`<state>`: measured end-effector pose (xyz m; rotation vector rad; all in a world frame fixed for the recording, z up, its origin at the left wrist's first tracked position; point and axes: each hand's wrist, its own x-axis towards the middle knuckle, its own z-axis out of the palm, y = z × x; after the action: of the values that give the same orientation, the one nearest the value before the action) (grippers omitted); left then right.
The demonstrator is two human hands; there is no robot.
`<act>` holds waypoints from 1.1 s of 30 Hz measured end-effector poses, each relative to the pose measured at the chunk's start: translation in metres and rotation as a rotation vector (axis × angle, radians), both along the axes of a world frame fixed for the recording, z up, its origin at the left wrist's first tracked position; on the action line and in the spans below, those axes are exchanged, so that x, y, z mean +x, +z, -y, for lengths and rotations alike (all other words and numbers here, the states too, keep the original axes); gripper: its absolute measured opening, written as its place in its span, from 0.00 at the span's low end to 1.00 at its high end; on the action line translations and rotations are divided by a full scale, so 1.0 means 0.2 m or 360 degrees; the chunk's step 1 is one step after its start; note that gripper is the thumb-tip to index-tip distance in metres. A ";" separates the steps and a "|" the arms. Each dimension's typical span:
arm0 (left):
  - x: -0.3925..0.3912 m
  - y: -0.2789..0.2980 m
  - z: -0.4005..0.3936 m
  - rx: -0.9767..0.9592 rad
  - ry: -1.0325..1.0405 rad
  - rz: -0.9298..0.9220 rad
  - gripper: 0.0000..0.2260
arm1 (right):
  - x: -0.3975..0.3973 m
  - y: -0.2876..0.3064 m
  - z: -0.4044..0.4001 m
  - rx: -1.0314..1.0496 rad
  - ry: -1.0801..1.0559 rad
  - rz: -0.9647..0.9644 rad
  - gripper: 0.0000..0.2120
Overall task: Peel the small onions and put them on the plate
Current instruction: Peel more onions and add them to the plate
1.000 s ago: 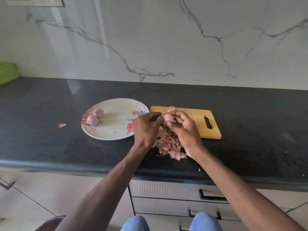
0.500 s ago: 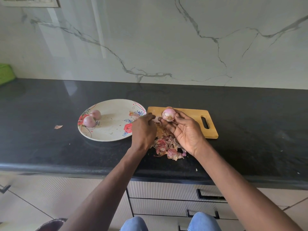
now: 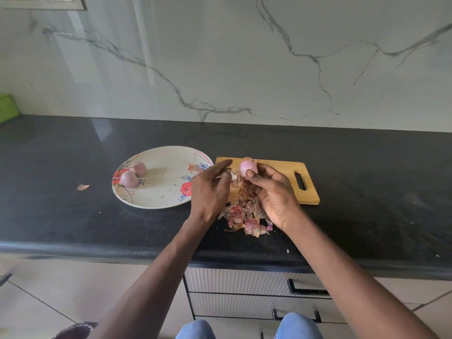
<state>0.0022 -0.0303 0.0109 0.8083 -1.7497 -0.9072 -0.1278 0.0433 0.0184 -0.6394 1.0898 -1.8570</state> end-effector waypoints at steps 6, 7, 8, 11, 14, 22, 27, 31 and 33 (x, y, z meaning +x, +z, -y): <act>0.02 0.00 0.00 0.0024 -0.0357 -0.0156 0.11 | 0.00 -0.03 -0.01 0.0083 -0.0158 -0.0482 0.28; 0.02 0.01 0.00 0.0035 -0.0370 -0.0157 0.11 | 0.00 -0.03 -0.01 0.0083 -0.0170 -0.0494 0.30; 0.02 0.01 0.00 0.0040 -0.0371 -0.0157 0.11 | 0.00 -0.03 -0.01 0.0083 -0.0173 -0.0504 0.31; 0.03 0.02 0.00 0.0035 -0.0381 -0.0165 0.11 | 0.01 -0.03 -0.01 0.0096 -0.0176 -0.0629 0.28; 0.03 0.01 -0.01 0.0000 -0.0357 -0.0155 0.12 | 0.00 -0.04 0.00 0.0115 -0.0223 -0.0877 0.23; 0.02 -0.03 0.02 -0.0112 -0.0217 -0.0016 0.14 | 0.00 -0.05 0.00 0.0083 -0.0314 -0.1234 0.22; 0.02 -0.03 0.02 -0.0117 -0.0196 0.0027 0.14 | 0.00 -0.07 0.01 0.0152 -0.0329 -0.1319 0.23; 0.01 -0.03 0.00 -0.0089 -0.0177 0.0017 0.12 | -0.01 -0.08 0.02 0.0163 -0.0287 -0.1259 0.23; 0.01 -0.02 0.01 -0.0036 -0.0140 -0.0004 0.11 | -0.01 -0.08 0.02 0.0161 -0.0251 -0.1233 0.23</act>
<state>0.0043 -0.0316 0.0060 0.7196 -1.8022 -0.9443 -0.1295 0.0398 0.0025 -1.3011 1.7506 -1.6917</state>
